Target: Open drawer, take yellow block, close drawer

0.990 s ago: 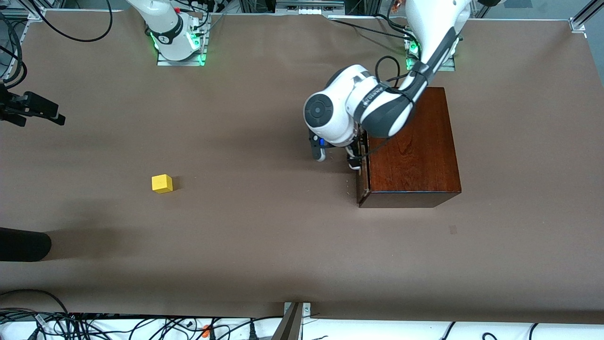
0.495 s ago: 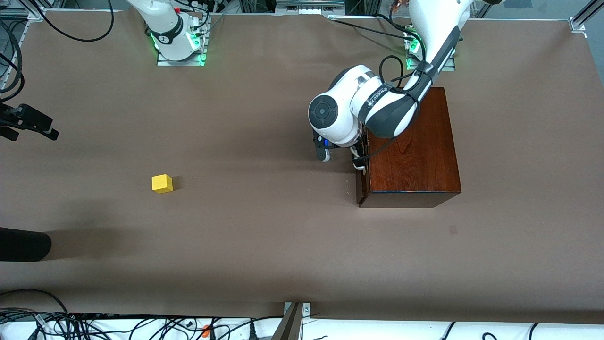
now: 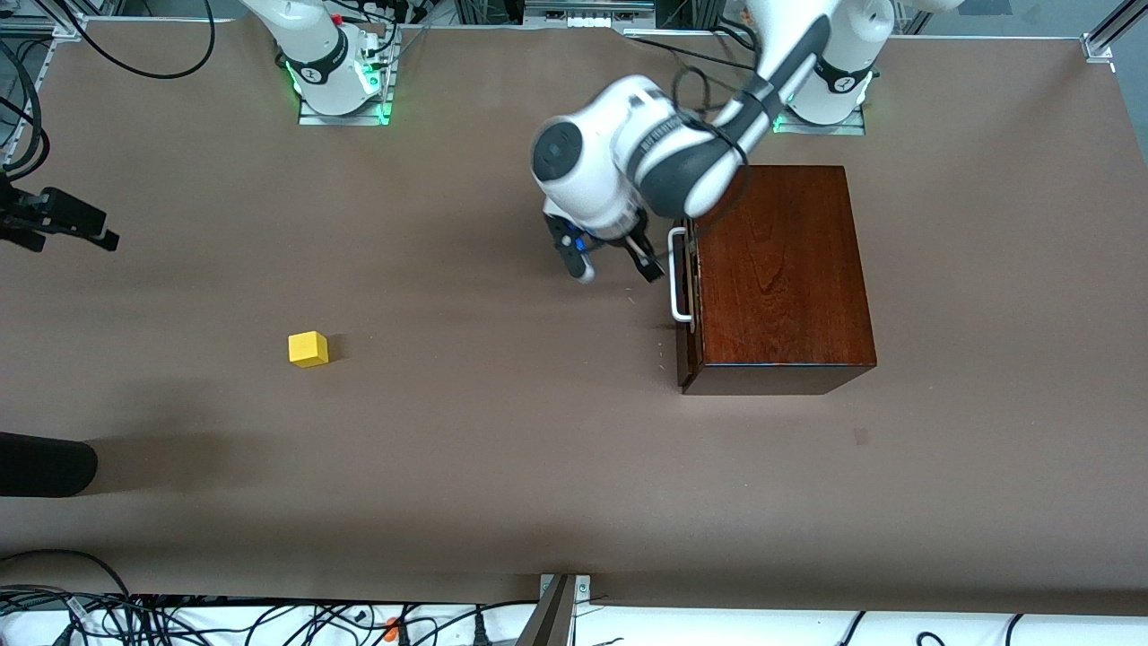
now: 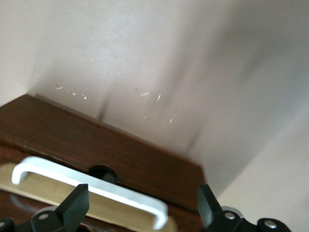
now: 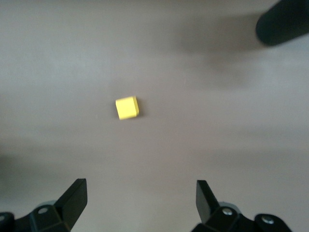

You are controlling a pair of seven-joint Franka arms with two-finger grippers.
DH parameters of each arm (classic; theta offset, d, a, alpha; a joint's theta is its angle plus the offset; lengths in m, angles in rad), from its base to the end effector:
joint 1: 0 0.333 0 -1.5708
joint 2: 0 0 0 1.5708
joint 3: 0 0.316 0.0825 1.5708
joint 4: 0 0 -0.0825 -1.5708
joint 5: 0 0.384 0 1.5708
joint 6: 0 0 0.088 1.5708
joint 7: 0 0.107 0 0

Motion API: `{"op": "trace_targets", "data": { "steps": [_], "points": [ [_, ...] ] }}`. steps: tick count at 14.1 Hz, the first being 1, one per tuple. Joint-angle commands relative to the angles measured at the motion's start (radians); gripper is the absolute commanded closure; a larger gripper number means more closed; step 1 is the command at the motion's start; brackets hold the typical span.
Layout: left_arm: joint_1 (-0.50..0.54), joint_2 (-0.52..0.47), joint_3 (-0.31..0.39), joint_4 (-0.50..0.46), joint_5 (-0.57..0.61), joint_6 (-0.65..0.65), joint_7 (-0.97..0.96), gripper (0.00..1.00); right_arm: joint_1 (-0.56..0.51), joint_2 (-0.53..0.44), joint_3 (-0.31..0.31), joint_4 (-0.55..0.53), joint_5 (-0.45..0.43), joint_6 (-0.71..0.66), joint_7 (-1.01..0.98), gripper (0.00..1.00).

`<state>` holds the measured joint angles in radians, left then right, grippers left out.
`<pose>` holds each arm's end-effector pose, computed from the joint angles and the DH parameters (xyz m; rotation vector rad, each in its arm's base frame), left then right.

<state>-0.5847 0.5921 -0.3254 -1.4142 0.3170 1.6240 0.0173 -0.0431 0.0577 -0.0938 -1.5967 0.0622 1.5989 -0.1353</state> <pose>0.4654 -0.4852 0.3451 -2.5192 1.3446 0.3772 0.5677 -0.0702 0.5825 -3.0771 0.0078 0.0724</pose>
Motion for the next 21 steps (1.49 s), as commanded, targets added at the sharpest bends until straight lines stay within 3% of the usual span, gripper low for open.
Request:
{"op": "trace_targets", "data": {
  "steps": [1, 5, 8, 10, 13, 19, 21],
  "points": [
    [-0.009, -0.023, 0.0, 0.072, -0.036, -0.013, -0.329, 0.0, -0.011, -0.019, 0.009, 0.009, -0.012, -0.063, -0.012, 0.0],
    [0.009, -0.093, 0.012, 0.159, -0.075, -0.087, -0.614, 0.0, -0.011, -0.022, 0.009, 0.029, -0.037, -0.065, -0.004, 0.0],
    [0.087, -0.156, 0.011, 0.184, -0.076, -0.125, -0.819, 0.0, -0.009, -0.021, 0.009, 0.034, -0.044, -0.066, 0.003, 0.0],
    [0.158, -0.217, 0.003, 0.175, -0.09, -0.171, -0.841, 0.0, -0.009, -0.019, 0.006, 0.034, -0.044, -0.066, 0.003, 0.0],
    [0.288, -0.293, 0.0, 0.166, -0.217, -0.26, -0.83, 0.0, -0.009, -0.019, 0.009, 0.034, -0.045, -0.068, 0.002, 0.0],
    [0.466, -0.422, 0.026, 0.097, -0.243, -0.334, -0.405, 0.0, -0.009, -0.019, 0.009, 0.034, -0.044, -0.069, 0.002, 0.0],
    [0.482, -0.46, 0.116, 0.055, -0.245, -0.332, -0.23, 0.0, -0.009, -0.019, 0.009, 0.034, -0.044, -0.07, 0.002, 0.0]
  ]
}}
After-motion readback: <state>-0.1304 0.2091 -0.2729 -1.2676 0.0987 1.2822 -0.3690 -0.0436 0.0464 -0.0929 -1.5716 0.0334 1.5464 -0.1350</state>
